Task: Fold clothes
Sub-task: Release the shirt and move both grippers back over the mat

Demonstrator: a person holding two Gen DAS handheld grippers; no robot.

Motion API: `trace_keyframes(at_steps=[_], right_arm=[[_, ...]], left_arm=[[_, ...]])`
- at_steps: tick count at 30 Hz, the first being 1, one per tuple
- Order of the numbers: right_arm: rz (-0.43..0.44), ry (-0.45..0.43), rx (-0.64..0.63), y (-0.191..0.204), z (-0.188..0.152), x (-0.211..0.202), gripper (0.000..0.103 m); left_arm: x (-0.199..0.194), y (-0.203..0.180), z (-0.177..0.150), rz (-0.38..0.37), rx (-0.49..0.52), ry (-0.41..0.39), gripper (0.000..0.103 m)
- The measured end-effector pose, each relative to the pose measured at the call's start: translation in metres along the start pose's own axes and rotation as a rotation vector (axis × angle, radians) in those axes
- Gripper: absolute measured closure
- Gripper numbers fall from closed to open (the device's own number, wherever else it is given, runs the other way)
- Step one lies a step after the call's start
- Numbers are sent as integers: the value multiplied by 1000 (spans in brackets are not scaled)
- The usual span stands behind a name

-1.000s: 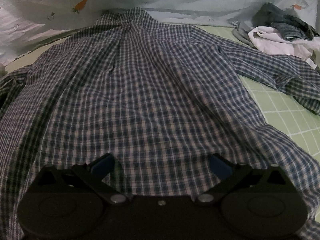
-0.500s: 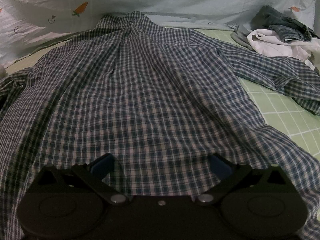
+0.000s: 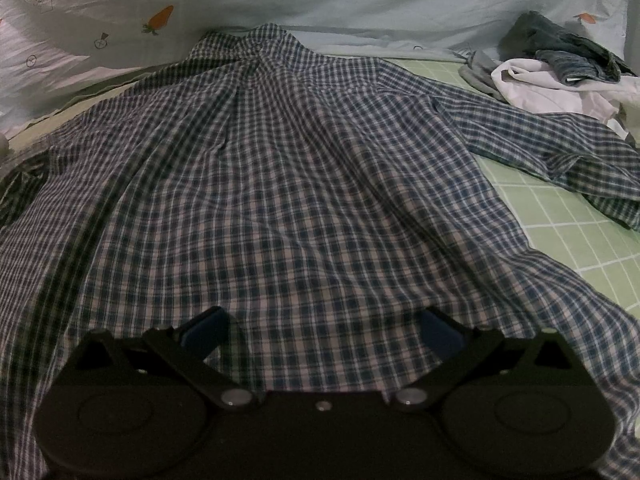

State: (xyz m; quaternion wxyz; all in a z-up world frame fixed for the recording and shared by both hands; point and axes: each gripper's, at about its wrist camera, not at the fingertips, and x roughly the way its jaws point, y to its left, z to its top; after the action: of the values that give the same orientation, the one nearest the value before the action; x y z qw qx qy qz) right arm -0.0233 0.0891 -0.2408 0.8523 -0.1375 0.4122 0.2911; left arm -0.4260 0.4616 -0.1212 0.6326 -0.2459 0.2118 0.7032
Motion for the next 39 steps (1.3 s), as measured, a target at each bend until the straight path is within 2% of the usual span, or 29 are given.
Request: trace_keyframes(at_steps=[2, 7, 10, 13, 15, 17, 20, 24, 26, 29, 32, 35, 39], right_arm=[[-2, -3, 2, 0, 0, 1, 0], [-3, -3, 2, 0, 1, 2, 0], [-3, -2, 2, -1, 2, 2, 0], [-4, -1, 5, 1, 2, 1, 0], [-4, -4, 5, 1, 2, 1, 0], [-2, -14, 6, 2, 1, 2, 0], [14, -25, -7, 0, 1, 2, 0], [56, -7, -25, -9, 2, -5, 0], [58, -43, 11, -23, -1, -18, 0], [28, -102, 28, -50, -7, -44, 0], [-18, -156, 23, -84, -14, -73, 0], [-57, -167, 87, -125, -26, -97, 0], [-60, -105, 169, -166, -49, -109, 16]], left_arm=[[2, 1, 1, 26, 11, -9, 97], [42, 4, -13, 49, -26, 118, 92], [62, 7, -24, 89, -49, 192, 91], [70, 10, -29, 154, -52, 251, 74], [63, 12, -28, 144, -73, 258, 40], [49, 9, -27, 114, -75, 236, 21], [25, -9, -31, 46, -5, 212, 19], [-10, -47, -44, -94, 112, 210, 18], [-36, -69, -56, -171, 155, 202, 18], [-74, -101, -74, -300, 236, 186, 17], [-114, -132, -97, -395, 324, 174, 17], [-148, -154, -120, -470, 392, 181, 16], [-195, -175, -155, -536, 486, 183, 16]])
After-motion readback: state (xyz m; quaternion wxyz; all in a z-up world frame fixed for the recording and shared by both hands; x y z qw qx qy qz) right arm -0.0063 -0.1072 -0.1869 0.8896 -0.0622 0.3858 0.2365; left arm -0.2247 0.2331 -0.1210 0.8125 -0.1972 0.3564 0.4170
